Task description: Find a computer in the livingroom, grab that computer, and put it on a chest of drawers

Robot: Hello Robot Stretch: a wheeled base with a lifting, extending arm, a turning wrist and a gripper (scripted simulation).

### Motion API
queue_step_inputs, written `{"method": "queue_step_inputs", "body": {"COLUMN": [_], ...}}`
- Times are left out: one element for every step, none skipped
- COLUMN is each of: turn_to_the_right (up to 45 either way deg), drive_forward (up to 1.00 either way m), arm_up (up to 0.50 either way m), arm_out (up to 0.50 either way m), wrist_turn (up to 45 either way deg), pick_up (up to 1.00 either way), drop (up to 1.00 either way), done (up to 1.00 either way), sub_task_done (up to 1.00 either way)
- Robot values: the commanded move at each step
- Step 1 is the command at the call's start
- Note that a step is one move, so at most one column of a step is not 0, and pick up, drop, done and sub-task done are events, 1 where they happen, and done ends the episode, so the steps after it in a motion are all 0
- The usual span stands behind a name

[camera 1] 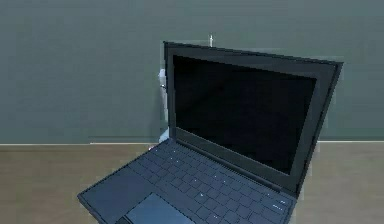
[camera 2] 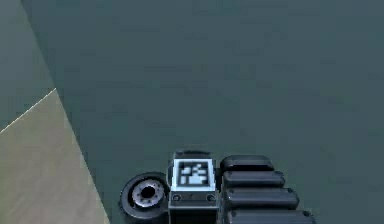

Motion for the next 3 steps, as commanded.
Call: {"method": "queue_step_inputs", "body": {"turn_to_the_right": [-42.0, 0.0, -24.0], "drive_forward": [0.00, 0.30, 0.00], "arm_up": [0.00, 0.00, 0.00], "arm_out": [0.00, 0.00, 0.00], "wrist_turn": [0.0, 0.0, 0.0], "pick_up": [0.00, 0.00, 0.00], "drop": [0.00, 0.00, 0.00], "done": [0.00, 0.00, 0.00], "sub_task_done": [0.00, 0.00, 0.00]}}
